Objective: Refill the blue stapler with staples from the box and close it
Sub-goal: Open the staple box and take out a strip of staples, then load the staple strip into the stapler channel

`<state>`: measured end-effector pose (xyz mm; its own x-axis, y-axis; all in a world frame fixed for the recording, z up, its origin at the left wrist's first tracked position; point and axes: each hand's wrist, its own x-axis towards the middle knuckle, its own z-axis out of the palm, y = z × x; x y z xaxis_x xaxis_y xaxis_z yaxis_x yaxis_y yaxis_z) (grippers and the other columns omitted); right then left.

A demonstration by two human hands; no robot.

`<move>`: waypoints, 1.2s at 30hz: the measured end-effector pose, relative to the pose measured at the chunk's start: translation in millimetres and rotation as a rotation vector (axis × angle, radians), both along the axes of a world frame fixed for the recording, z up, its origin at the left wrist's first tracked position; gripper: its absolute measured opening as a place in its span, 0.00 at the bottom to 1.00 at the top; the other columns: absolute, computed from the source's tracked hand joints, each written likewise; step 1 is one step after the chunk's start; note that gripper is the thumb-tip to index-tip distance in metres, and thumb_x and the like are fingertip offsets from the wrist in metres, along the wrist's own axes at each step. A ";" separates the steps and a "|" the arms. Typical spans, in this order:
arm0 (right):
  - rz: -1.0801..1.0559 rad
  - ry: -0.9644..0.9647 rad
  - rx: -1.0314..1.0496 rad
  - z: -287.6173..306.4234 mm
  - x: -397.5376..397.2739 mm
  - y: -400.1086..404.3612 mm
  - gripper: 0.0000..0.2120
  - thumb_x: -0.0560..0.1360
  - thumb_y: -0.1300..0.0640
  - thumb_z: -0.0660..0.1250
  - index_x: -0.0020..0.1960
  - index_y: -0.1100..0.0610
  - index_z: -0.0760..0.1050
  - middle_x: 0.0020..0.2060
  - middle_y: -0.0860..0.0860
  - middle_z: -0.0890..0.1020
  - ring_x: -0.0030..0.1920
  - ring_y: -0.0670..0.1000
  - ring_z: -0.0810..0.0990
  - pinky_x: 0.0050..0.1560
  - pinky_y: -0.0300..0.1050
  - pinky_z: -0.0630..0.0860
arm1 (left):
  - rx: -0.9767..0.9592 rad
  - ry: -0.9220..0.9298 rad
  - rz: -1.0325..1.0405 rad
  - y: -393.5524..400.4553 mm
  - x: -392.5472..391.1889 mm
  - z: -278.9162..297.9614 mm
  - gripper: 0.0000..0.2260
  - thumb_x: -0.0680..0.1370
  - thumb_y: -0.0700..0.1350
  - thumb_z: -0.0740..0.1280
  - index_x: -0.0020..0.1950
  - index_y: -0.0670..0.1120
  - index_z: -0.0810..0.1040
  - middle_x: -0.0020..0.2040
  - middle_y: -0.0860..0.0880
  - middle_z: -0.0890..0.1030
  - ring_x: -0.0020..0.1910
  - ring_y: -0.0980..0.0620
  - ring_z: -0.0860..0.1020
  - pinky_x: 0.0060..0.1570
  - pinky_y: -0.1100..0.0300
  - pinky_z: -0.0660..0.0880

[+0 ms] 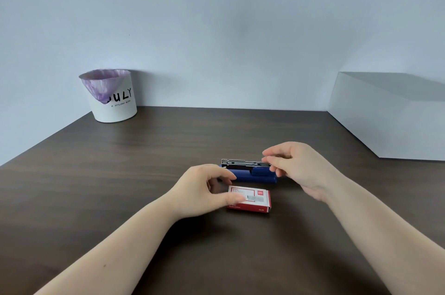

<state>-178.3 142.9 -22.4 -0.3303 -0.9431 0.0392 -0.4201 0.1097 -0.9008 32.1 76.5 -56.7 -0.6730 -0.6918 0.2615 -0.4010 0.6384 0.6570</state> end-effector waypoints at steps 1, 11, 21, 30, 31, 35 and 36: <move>0.005 -0.062 0.015 0.4 -0.9 -1.1 0.10 0.76 0.67 0.62 0.55 0.63 0.78 0.46 0.59 0.83 0.35 0.48 0.75 0.40 0.39 0.74 | 0.029 0.063 0.022 -0.8 1.3 -0.2 0.18 0.62 0.65 0.69 0.46 0.58 0.81 0.39 0.61 0.82 0.35 0.61 0.75 0.37 0.72 0.69; -0.085 -0.330 0.014 8.7 -2.1 -10.9 0.08 0.75 0.68 0.64 0.54 0.65 0.75 0.46 0.61 0.83 0.42 0.53 0.85 0.42 0.39 0.83 | 0.218 0.364 0.229 -7.2 5.0 10.8 0.17 0.76 0.53 0.63 0.42 0.41 0.83 0.36 0.52 0.82 0.29 0.67 0.75 0.40 0.64 0.68; 0.015 -0.693 0.046 17.8 0.2 -22.9 0.12 0.76 0.71 0.60 0.55 0.66 0.78 0.38 0.57 0.76 0.29 0.46 0.70 0.24 0.33 0.70 | 0.289 0.396 0.316 -24.1 -0.2 14.2 0.17 0.76 0.55 0.63 0.41 0.44 0.84 0.35 0.55 0.83 0.30 0.65 0.75 0.41 0.62 0.70; 0.021 -0.373 0.060 11.0 -2.8 -34.3 0.11 0.76 0.69 0.60 0.54 0.66 0.79 0.47 0.59 0.82 0.37 0.47 0.75 0.39 0.36 0.73 | 0.332 0.246 0.332 -47.8 -7.1 14.6 0.10 0.76 0.53 0.65 0.46 0.49 0.83 0.43 0.52 0.85 0.41 0.55 0.77 0.47 0.62 0.73; 0.034 -0.229 0.038 10.1 -2.9 -34.1 0.11 0.77 0.68 0.61 0.54 0.63 0.79 0.49 0.57 0.83 0.38 0.46 0.76 0.39 0.36 0.73 | 0.336 0.210 0.287 -49.7 -7.1 13.7 0.08 0.75 0.51 0.67 0.47 0.50 0.83 0.45 0.53 0.85 0.45 0.55 0.79 0.48 0.64 0.73; 0.145 0.330 -0.080 6.2 -0.5 -33.8 0.14 0.77 0.59 0.64 0.61 0.50 0.77 0.51 0.44 0.83 0.40 0.40 0.81 0.38 0.25 0.73 | 0.301 0.062 0.133 -48.7 -5.4 10.4 0.08 0.73 0.51 0.69 0.51 0.52 0.83 0.43 0.59 0.82 0.44 0.62 0.78 0.43 0.74 0.71; 0.179 0.391 -0.101 4.1 -0.4 -34.7 0.15 0.77 0.58 0.64 0.63 0.50 0.76 0.53 0.43 0.82 0.42 0.38 0.81 0.41 0.22 0.72 | 0.280 0.064 0.121 -48.0 -4.5 9.8 0.09 0.73 0.51 0.70 0.51 0.52 0.83 0.41 0.60 0.81 0.42 0.63 0.77 0.40 0.76 0.71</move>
